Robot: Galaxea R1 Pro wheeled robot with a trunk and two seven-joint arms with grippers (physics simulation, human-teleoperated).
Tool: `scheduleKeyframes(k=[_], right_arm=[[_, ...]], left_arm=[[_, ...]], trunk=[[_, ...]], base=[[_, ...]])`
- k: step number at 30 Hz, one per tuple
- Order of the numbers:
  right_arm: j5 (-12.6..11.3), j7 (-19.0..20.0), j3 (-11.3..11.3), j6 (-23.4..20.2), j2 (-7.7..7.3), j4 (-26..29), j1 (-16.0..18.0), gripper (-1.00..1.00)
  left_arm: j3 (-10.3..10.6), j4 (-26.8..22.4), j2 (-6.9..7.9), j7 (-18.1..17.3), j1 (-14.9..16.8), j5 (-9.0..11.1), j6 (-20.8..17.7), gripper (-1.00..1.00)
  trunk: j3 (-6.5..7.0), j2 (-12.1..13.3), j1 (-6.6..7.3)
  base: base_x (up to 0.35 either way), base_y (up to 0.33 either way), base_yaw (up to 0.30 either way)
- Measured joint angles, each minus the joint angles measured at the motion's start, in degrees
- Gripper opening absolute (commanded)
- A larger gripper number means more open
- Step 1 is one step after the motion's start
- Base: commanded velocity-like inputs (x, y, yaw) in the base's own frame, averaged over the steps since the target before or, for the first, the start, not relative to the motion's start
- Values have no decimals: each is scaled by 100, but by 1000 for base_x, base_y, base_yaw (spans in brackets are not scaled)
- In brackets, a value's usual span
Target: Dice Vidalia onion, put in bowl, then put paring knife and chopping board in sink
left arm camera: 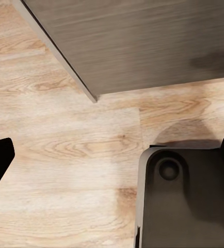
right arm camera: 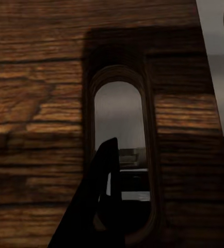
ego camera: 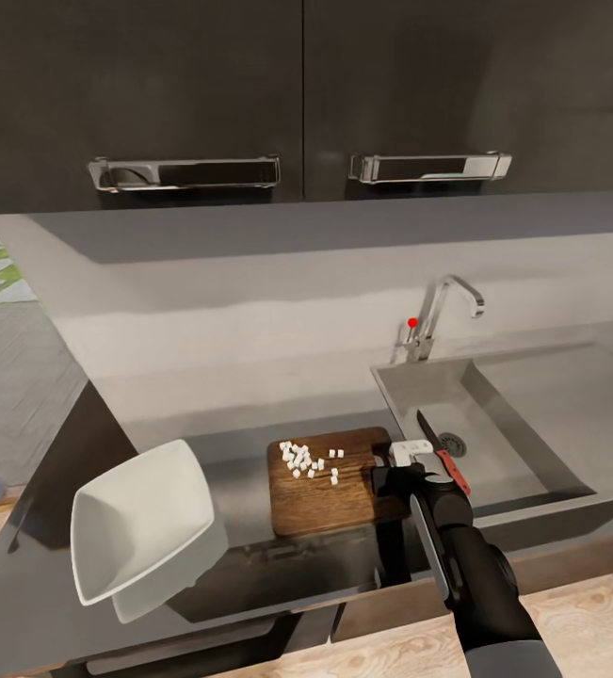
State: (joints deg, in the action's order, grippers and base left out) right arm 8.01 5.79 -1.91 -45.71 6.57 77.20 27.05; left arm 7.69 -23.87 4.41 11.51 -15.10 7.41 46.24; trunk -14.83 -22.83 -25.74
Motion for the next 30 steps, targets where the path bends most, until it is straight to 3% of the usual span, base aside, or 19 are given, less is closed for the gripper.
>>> scheduleKeyframes(k=[16, 21, 23, 30], right_arm=[[15, 17, 0, 15, 0, -213, 1, -100], [-122, 23, 0, -17, 1, -222, -3, -100], [-28, 13, 4, -14, 0, -221, -2, -100], [-49, 15, 4, -15, 0, -221, -2, -100]], left_arm=[[0, 0, 0, 0, 0, 0, 0, 100], [0, 0, 0, 0, 0, 0, 0, 100], [-1, -1, 2, 0, 0, 0, 0, 100], [0, -1, 2, 0, 0, 0, 0, 100]], trunk=[[145, 0, 0], [188, 2, -1], [206, 2, -1], [269, 2, 0]], base=[[0, 0, 0], [0, 0, 0], [0, 0, 0], [0, 0, 0]])
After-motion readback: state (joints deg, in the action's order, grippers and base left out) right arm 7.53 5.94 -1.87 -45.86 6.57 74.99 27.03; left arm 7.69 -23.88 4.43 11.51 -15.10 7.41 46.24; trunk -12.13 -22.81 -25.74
